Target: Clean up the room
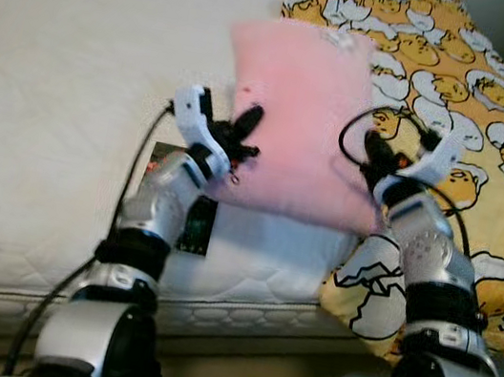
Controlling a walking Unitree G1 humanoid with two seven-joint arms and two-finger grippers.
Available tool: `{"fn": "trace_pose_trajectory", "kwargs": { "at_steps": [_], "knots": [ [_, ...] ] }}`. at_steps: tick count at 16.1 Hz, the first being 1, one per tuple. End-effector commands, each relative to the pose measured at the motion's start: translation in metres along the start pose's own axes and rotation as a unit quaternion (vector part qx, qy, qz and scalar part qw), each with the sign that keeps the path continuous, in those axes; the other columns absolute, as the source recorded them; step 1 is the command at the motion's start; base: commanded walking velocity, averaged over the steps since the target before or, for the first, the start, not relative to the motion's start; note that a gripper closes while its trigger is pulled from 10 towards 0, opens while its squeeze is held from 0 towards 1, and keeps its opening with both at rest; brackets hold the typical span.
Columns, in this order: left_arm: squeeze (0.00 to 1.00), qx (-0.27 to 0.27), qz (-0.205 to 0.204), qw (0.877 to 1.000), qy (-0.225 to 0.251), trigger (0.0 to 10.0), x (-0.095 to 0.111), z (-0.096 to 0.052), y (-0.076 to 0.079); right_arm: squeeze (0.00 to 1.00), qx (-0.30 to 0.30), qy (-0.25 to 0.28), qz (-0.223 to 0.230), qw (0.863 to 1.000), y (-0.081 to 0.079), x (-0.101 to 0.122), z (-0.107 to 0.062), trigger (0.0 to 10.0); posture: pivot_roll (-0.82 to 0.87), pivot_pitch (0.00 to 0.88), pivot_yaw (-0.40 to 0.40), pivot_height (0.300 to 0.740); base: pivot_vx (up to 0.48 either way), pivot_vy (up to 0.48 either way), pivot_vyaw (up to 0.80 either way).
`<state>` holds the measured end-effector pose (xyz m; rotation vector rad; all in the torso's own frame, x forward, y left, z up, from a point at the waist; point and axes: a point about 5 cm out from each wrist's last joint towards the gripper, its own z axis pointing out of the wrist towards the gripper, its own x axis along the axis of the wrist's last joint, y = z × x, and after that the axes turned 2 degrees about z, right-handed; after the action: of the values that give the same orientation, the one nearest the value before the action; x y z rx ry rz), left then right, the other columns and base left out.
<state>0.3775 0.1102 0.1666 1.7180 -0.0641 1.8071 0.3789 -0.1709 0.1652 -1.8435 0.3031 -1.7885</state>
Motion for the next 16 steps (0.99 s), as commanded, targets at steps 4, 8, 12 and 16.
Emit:
{"fn": "trace_pose_trajectory", "kwargs": {
  "at_steps": [4,8,12,16],
  "knots": [
    [0.00,0.054,0.142,0.988,0.013,0.0,0.018,-0.002,-0.009,0.00,-0.026,0.002,-0.093,0.995,0.013,-0.006,-0.008,0.0,0.01,0.000,-0.116,0.728,0.000,0.000,0.00],
    [0.00,0.073,0.153,0.986,0.000,0.0,0.000,-0.008,-0.002,0.00,-0.041,-0.021,-0.098,0.994,0.025,-0.019,-0.012,0.0,0.05,0.000,-0.111,0.740,0.000,0.000,0.48],
    [0.00,0.117,0.176,0.977,-0.013,0.0,-0.012,-0.012,0.000,0.00,-0.042,-0.030,-0.097,0.994,0.028,-0.027,-0.013,0.0,0.06,0.000,-0.114,0.740,0.000,0.000,0.44],
    [0.00,0.152,0.179,0.972,-0.028,0.0,-0.019,-0.018,-0.001,0.00,-0.044,-0.027,-0.099,0.994,0.032,-0.031,-0.013,0.0,0.07,0.000,-0.102,0.740,0.000,0.000,0.44]
  ]
}}
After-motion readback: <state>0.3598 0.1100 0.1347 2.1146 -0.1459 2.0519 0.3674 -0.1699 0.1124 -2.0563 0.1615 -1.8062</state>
